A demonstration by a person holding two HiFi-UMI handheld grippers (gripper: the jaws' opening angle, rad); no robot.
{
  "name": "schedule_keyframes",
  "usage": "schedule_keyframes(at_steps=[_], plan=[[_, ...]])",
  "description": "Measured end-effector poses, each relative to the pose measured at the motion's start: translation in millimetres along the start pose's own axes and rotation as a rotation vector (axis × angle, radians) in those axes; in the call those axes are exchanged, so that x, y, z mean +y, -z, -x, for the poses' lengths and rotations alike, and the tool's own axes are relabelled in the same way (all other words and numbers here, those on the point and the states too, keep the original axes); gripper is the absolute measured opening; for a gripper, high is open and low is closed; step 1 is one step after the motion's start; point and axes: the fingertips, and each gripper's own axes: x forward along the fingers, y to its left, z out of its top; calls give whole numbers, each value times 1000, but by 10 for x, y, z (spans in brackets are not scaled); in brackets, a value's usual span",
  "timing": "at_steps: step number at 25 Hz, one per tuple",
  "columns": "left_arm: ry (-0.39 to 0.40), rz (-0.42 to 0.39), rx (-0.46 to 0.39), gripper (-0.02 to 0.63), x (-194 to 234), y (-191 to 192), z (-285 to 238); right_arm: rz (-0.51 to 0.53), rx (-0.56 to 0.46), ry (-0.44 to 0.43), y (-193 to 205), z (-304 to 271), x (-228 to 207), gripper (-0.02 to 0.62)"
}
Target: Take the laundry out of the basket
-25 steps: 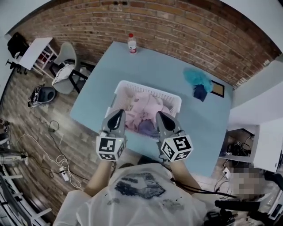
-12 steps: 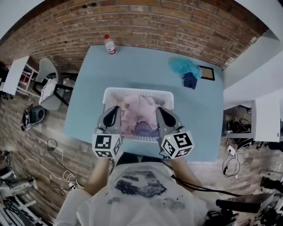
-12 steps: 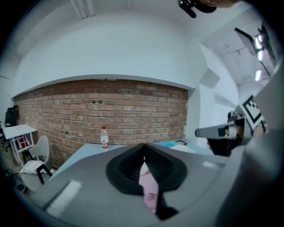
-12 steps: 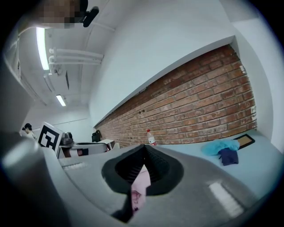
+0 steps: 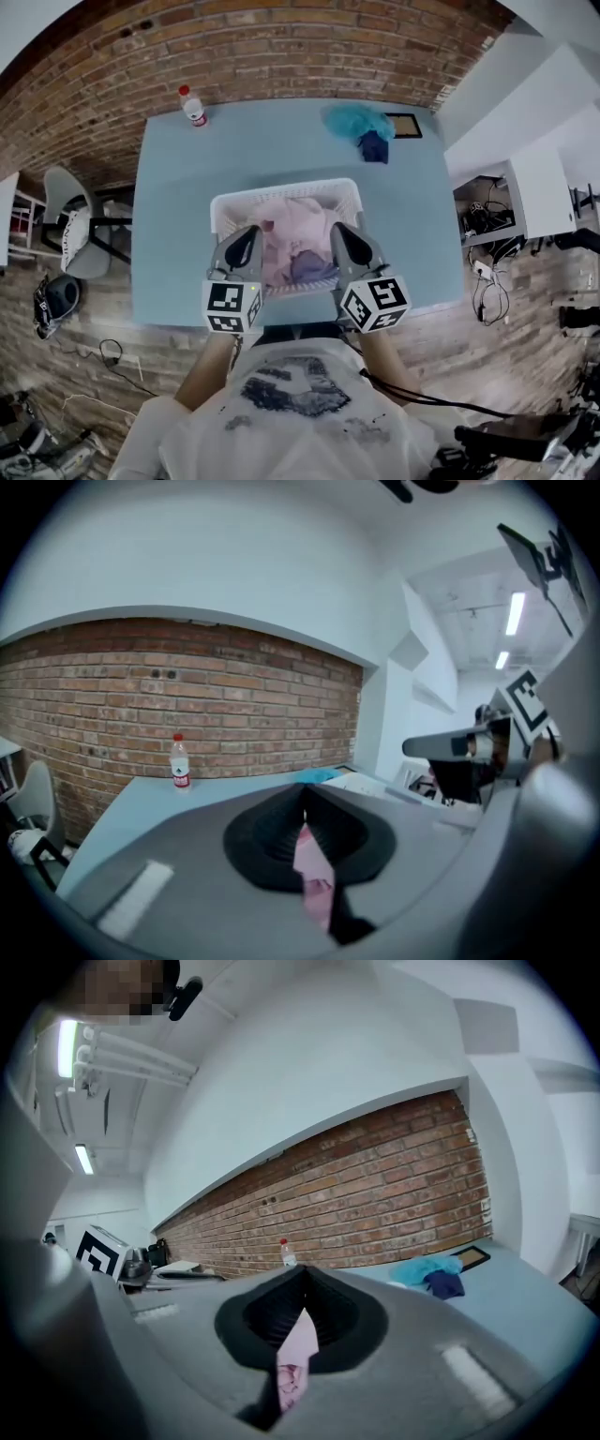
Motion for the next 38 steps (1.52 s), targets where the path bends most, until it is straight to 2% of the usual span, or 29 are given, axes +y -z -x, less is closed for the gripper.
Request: schedule_keyframes(at_steps=[5,12,15,18,25,27,32,38], plan=[[49,-1,18,-11,6,13,-14,-4,-6,46,-2,74,12,-2],[88,16,81,0,-86,89,-113,-10,-4,52,-6,84,-65,-2],[115,39,134,89,-150,182,-195,-15,-2,44,0,66,-129,-3],[140,65,181,219,-233,270,-301,-27,1,31,-2,49,-220,-2],[188,210,261,466,-351,443,-521,-54,13,3,-20,-50,-411,-2],[197,220,282,524,-380,511,-589,-59,18,-2,-3,-84,-439,-3],[230,203,344,577,-465,690,-750,-70,36,-14,45,-166,-516,-2],[223,237,428,578,-401,949,-953,-75,56,-17,91,-309,-603,-3]])
